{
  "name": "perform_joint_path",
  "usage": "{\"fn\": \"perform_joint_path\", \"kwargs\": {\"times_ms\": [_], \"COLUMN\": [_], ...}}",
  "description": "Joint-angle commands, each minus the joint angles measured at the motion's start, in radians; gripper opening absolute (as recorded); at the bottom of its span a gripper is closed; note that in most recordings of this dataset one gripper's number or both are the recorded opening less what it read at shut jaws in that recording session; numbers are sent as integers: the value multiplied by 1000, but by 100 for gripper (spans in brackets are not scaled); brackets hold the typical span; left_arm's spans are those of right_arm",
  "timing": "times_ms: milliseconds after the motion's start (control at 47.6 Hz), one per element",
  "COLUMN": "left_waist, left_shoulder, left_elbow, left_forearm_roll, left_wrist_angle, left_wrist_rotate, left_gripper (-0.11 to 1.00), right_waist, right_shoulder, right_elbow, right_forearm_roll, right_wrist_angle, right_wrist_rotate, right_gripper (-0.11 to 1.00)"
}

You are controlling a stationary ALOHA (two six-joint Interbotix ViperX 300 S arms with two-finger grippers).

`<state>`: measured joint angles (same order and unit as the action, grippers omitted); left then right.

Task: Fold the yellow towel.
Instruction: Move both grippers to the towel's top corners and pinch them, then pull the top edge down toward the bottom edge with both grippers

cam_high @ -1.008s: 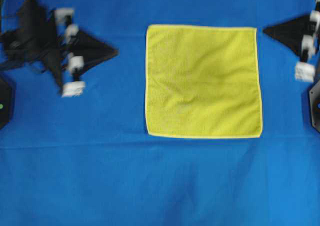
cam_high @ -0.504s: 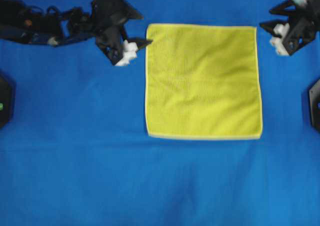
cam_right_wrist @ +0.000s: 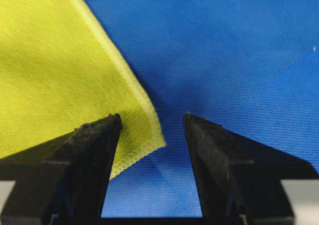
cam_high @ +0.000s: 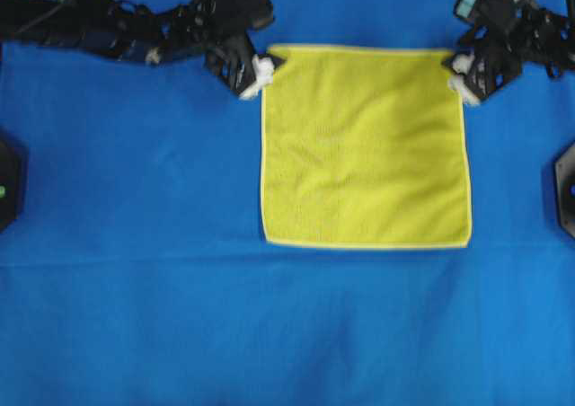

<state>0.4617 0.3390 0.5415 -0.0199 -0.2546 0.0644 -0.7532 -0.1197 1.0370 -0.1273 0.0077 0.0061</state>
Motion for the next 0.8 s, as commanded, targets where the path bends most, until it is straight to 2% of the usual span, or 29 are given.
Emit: {"fn": "perform_joint_path", "kwargs": {"times_ms": [0, 126, 210, 273, 399, 483, 777], "left_waist": [-2, 2, 2, 2, 0, 0, 2], "left_shoulder": [0, 3, 2, 2, 2, 2, -48], "left_elbow": [-28, -29, -25, -23, -23, -25, -40], "left_forearm_roll": [-2, -2, 0, 0, 2, 0, 0], "left_wrist_angle": [-6, -2, 6, 18, 40, 51, 103], "left_wrist_rotate": [0, 2, 3, 5, 54, 75, 110], "left_gripper": [84, 80, 72, 56, 21, 3, 1], "right_waist": [-15, -18, -18, -18, -18, -18, -18], "right_shoulder": [17, 18, 18, 18, 17, 18, -51], "right_elbow": [-21, -28, -26, -26, -26, -25, -28], "right_forearm_roll": [-8, -17, -28, -37, -40, -38, -40], "right_wrist_angle": [-17, -20, -21, -17, -15, -12, 34], "right_wrist_rotate": [0, 0, -2, -3, -2, -2, 6], "right_gripper": [58, 57, 51, 39, 3, 0, 0]}}
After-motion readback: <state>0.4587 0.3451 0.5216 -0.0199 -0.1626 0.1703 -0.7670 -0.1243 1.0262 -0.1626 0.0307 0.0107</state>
